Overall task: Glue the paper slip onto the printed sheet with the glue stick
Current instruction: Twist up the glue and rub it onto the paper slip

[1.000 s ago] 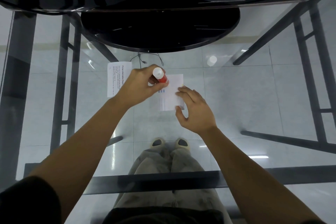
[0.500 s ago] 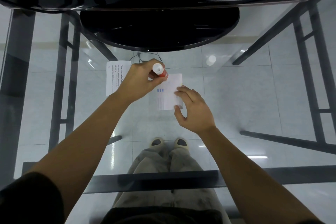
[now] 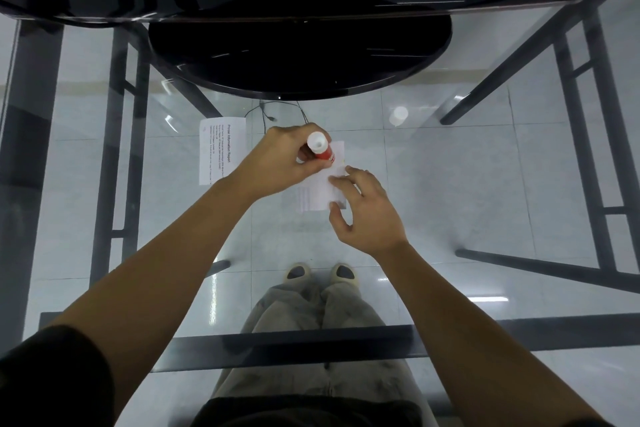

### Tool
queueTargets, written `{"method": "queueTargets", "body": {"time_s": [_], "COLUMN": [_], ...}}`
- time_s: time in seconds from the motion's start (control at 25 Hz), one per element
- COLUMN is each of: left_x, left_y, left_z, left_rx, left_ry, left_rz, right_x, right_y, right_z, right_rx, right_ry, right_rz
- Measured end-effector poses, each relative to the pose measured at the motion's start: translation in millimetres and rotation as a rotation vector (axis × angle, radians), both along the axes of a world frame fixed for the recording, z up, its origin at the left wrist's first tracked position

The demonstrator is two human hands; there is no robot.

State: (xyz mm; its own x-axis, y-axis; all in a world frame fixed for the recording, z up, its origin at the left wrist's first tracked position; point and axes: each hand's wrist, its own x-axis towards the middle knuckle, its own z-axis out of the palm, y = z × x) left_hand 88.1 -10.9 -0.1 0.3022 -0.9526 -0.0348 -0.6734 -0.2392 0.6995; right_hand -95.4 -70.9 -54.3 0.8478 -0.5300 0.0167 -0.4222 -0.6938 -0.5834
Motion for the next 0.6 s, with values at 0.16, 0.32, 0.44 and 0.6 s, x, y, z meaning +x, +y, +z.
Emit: {"method": "queueTargets", "body": {"time_s": [0.16, 0.32, 0.44, 0.6], "left_x": [7, -5, 1, -5], "left_y": [-5, -6, -12, -13], "left_z": [3, 0, 0, -1], "left_rx": [-0.050, -0.036, -0.048, -0.066], "left_ry": [-0.021, -0.027, -0.077, -0.050], "left_rz": [0.110, -0.009, 0.108, 0.035], "right_x": [0, 0, 0, 0], "right_y": [0, 0, 0, -1], "right_z": [-2, -4, -5, -5], "right_rx": [-0.010, -0.027, -0.029, -0.012], "right_ry": [-0.025, -0.023, -0.018, 0.000], "right_rz": [0.001, -0.001, -0.002, 0.000]}}
